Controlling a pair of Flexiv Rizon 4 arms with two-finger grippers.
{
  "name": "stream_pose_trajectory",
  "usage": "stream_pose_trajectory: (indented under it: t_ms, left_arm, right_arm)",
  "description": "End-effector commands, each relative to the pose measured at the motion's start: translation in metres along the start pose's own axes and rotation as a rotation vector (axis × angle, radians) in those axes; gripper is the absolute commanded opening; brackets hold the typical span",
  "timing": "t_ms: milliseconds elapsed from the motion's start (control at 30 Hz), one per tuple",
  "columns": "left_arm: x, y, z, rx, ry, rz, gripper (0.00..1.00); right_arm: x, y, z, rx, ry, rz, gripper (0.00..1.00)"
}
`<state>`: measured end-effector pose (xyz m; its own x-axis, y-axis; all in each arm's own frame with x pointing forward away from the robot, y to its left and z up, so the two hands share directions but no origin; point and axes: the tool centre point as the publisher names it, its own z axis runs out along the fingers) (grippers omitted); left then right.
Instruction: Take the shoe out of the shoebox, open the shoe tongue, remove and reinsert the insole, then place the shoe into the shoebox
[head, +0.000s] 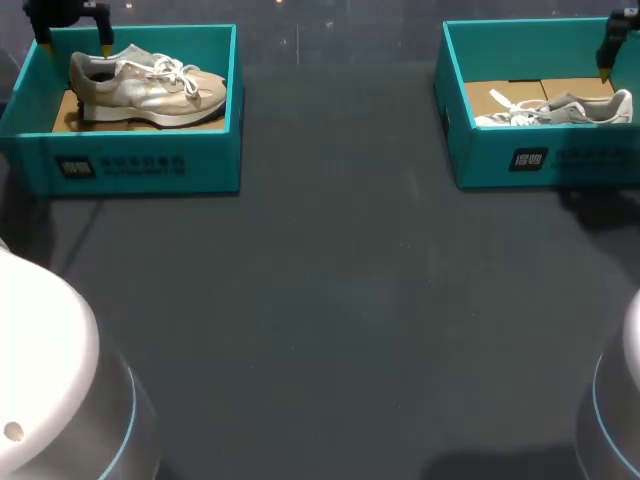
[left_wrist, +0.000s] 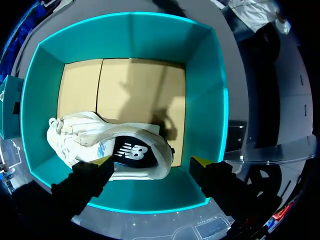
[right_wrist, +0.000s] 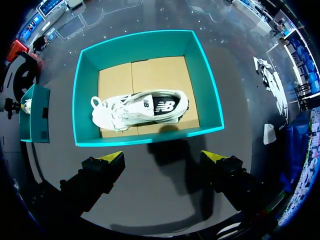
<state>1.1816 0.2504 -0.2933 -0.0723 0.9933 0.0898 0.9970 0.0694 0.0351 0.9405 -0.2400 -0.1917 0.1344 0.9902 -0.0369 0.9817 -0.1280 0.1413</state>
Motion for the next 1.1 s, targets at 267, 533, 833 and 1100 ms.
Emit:
stream_pose_trajectory:
  t_ms: [267, 533, 833, 1100]
  left_arm:
    - [0.006, 0.016, 0.027, 0.019, 0.017, 0.02, 0.93]
    - [0.012, 0.018, 0.035, 0.026, 0.025, 0.032, 0.85]
    - [0.016, 0.015, 0.05, 0.043, 0.045, 0.046, 0.73]
    - [0.015, 0.014, 0.06, 0.06, 0.06, 0.05, 0.74]
  right_arm:
    - [0.0, -0.001, 0.0, -0.001, 0.0, 0.0, 1.0]
    - [0.0, -0.001, 0.0, -0.001, 0.0, 0.0, 1.0]
    - [0.0, -0.001, 0.0, -0.001, 0.0, 0.0, 1.0]
    - [0.0, -0.001, 0.0, -0.001, 0.0, 0.0, 1.0]
